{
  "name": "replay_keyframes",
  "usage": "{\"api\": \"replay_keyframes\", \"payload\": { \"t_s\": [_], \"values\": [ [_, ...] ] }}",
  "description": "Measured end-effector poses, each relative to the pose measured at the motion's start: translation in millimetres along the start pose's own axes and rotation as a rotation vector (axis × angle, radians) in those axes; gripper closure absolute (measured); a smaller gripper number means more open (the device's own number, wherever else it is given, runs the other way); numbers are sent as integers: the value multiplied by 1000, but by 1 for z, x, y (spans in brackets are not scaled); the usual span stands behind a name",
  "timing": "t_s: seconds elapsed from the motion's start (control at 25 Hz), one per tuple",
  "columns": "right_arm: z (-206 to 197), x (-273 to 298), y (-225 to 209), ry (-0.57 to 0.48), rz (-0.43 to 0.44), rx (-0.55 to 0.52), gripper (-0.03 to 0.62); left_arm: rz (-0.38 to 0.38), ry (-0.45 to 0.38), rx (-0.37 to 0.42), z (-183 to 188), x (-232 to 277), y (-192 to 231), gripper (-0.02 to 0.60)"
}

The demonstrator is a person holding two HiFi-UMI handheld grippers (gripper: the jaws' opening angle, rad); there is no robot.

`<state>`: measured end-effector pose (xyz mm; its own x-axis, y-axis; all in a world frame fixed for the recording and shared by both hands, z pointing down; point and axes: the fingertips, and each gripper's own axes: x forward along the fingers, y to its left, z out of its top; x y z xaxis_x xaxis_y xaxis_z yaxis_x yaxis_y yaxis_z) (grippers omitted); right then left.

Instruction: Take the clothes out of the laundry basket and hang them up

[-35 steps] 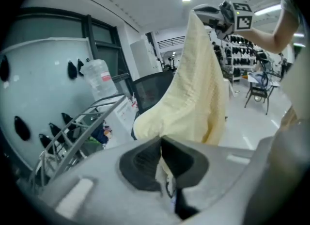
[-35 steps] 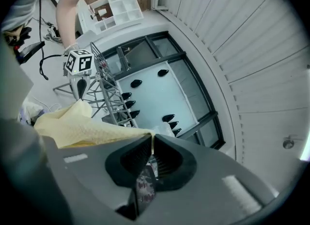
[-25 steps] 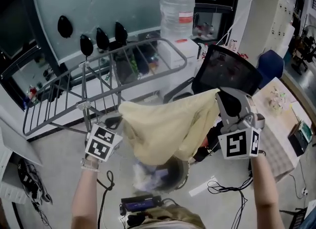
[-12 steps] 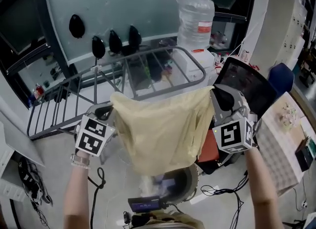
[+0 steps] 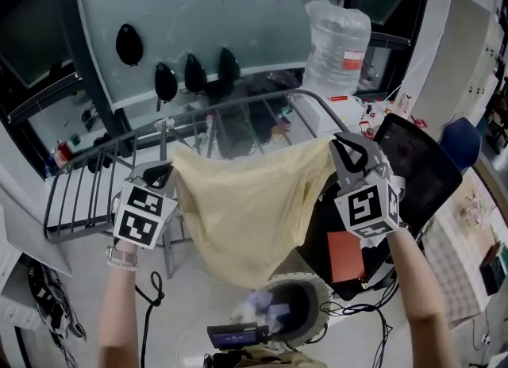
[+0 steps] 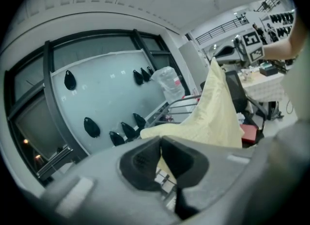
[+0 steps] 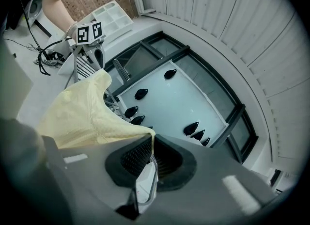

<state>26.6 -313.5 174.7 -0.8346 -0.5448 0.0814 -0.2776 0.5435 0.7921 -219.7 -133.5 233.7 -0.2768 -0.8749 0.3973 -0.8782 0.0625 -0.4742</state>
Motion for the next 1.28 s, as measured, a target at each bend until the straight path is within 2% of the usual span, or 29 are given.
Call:
{"api": "replay_keyframes", "payload": {
  "t_s": [0.2,0.48,0.72,0.96,1.28],
  "values": [
    [9,65,5,28,18,6,579,5,12,4,-11,33,43,578],
    [7,123,20,73,5,37,579,-47,23,-6,-34,79,77,578],
    [5,139,26,93,-8,66,579,-77,28,-13,-39,97,79,578],
    [2,148,22,88,-10,84,579,-50,33,-7,-33,97,80,580],
    [0,174,24,110,3,92,579,-19,65,-42,-45,108,99,580]
  ]
}}
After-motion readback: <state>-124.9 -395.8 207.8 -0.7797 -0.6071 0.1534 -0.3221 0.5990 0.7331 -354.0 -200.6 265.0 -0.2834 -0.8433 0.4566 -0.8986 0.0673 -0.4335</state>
